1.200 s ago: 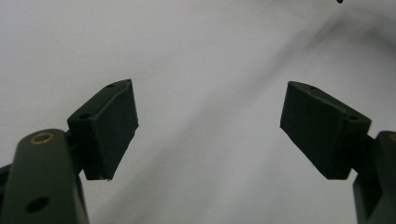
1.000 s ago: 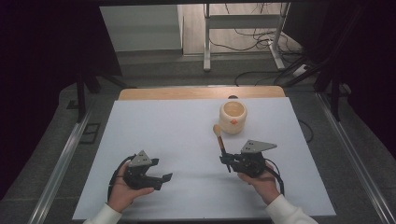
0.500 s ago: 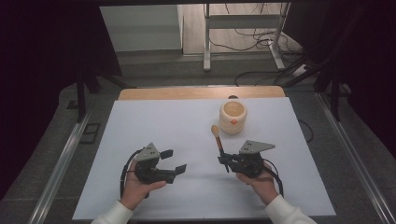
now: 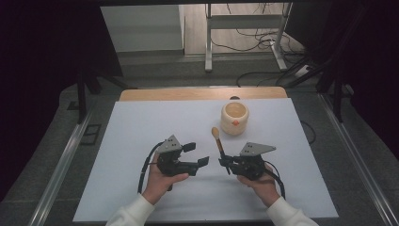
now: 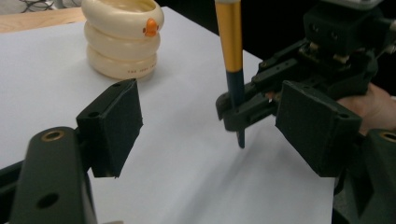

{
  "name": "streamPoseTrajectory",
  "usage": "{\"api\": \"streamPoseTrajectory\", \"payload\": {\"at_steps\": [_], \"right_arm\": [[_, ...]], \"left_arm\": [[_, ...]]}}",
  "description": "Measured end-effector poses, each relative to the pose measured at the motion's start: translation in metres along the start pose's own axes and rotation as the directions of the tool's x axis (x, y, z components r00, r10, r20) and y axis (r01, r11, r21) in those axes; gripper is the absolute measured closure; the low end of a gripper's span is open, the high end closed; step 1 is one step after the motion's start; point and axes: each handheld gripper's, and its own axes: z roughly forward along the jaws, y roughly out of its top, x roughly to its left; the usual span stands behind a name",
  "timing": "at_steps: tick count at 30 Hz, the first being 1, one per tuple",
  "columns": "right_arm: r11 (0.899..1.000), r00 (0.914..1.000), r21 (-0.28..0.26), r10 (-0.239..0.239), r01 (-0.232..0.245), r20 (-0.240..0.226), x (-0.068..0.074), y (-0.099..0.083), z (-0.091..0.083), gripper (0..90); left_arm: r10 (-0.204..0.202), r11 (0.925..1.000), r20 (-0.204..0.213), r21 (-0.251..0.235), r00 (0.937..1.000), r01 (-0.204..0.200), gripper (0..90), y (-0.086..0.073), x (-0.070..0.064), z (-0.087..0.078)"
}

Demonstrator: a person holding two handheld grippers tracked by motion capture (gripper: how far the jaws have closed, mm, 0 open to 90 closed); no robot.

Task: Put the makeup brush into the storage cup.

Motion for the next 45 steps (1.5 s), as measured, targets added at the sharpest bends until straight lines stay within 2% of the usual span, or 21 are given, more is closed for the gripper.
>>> {"api": "streamPoseTrajectory", "payload": {"at_steps": [7, 9, 11, 14, 15, 17, 18, 23, 24, 25, 27, 39, 40, 41, 42, 43, 44, 45], "right_arm": [[1.0, 0.9999, 0.002, -0.01, 0.01, -0.003, 0.002, 0.0, 0.002, 79.8], [1.0, 0.9999, 0.001, -0.014, 0.014, -0.006, 0.003, 0.0, 0.003, 79.8], [1.0, 0.9999, 0.002, -0.015, 0.015, -0.007, 0.003, 0.0, 0.004, 79.9], [1.0, 0.9997, 0.002, -0.022, 0.022, -0.014, 0.004, 0.0, 0.005, 79.8], [1.0, 0.9995, 0.005, -0.026, 0.026, -0.017, 0.005, 0.0, 0.006, 79.8], [0.999, 0.9993, 0.008, -0.032, 0.032, -0.02, 0.007, 0.0, 0.006, 79.8], [0.999, 0.9991, 0.006, -0.037, 0.037, -0.021, 0.007, 0.0, 0.007, 79.8], [0.998, 0.9982, 0.014, -0.055, 0.055, -0.024, 0.01, 0.0, 0.008, 79.8], [0.998, 0.9982, 0.014, -0.055, 0.055, -0.024, 0.01, 0.0, 0.008, 79.8], [0.998, 0.9975, 0.02, -0.066, 0.067, -0.023, 0.011, 0.0, 0.009, 79.8], [0.998, 0.9974, 0.019, -0.067, 0.067, -0.026, 0.012, 0.0, 0.01, 79.8], [0.998, 0.9976, 0.017, -0.061, 0.061, -0.034, 0.012, 0.0, 0.01, 79.3], [0.998, 0.9978, 0.011, -0.055, 0.056, -0.036, 0.012, 0.001, 0.009, 75.4], [0.998, 0.9978, 0.011, -0.055, 0.056, -0.036, 0.012, 0.001, 0.009, 75.4], [0.999, 0.9986, 0.005, -0.039, 0.04, -0.037, 0.011, 0.002, 0.008, 62.4], [1.0, 0.9992, 0.007, -0.022, 0.022, -0.033, 0.01, 0.002, 0.008, 55.9], [1.0, 0.9992, 0.007, -0.022, 0.022, -0.033, 0.01, 0.002, 0.008, 55.9], [1.0, 0.9997, 0.005, 0.008, -0.008, -0.023, 0.008, 0.003, 0.008, 42.4]], "left_arm": [[-0.02, 0.9993, 0.035, -0.031, 0.9992, 0.021, 27.0, 0.004, 0.0, 0.011], [-0.022, 0.9992, 0.058, -0.032, 0.9981, 0.024, 31.6, 0.005, 0.0, 0.017], [-0.024, 0.999, 0.064, -0.036, 0.9976, 0.026, 33.1, 0.005, 0.0, 0.019], [-0.031, 0.9985, 0.082, -0.042, 0.9962, 0.034, 42.8, 0.006, 0.0, 0.023], [-0.052, 0.9972, 0.103, -0.048, 0.9933, 0.057, 46.1, 0.008, 0.0, 0.026], [-0.06, 0.9965, 0.118, -0.05, 0.9912, 0.066, 51.0, 0.008, 0.001, 0.028], [-0.07, 0.9958, 0.136, -0.049, 0.9882, 0.077, 53.5, 0.009, 0.002, 0.03], [-0.08, 0.9947, 0.146, -0.052, 0.9861, 0.089, 65.2, 0.01, 0.002, 0.03], [-0.086, 0.9941, 0.149, -0.052, 0.9851, 0.095, 65.2, 0.01, 0.003, 0.03], [-0.101, 0.9927, 0.156, -0.049, 0.9826, 0.11, 72.1, 0.01, 0.004, 0.03], [-0.108, 0.9923, 0.152, -0.044, 0.9824, 0.116, 76.4, 0.01, 0.004, 0.029], [-0.108, 0.9925, 0.144, -0.041, 0.9837, 0.115, 77.4, 0.012, 0.003, 0.026], [-0.095, 0.994, 0.131, -0.042, 0.9868, 0.101, 77.5, 0.012, 0.003, 0.026], [-0.095, 0.994, 0.131, -0.042, 0.9868, 0.101, 77.5, 0.012, 0.003, 0.026], [-0.089, 0.9946, 0.125, -0.044, 0.9882, 0.095, 77.5, 0.013, 0.002, 0.025], [-0.09, 0.9944, 0.127, -0.044, 0.9878, 0.096, 77.5, 0.013, 0.002, 0.025], [-0.09, 0.9944, 0.127, -0.044, 0.9878, 0.096, 77.5, 0.013, 0.002, 0.025], [-0.089, 0.9945, 0.125, -0.044, 0.9882, 0.095, 77.6, 0.013, 0.002, 0.024]]}}
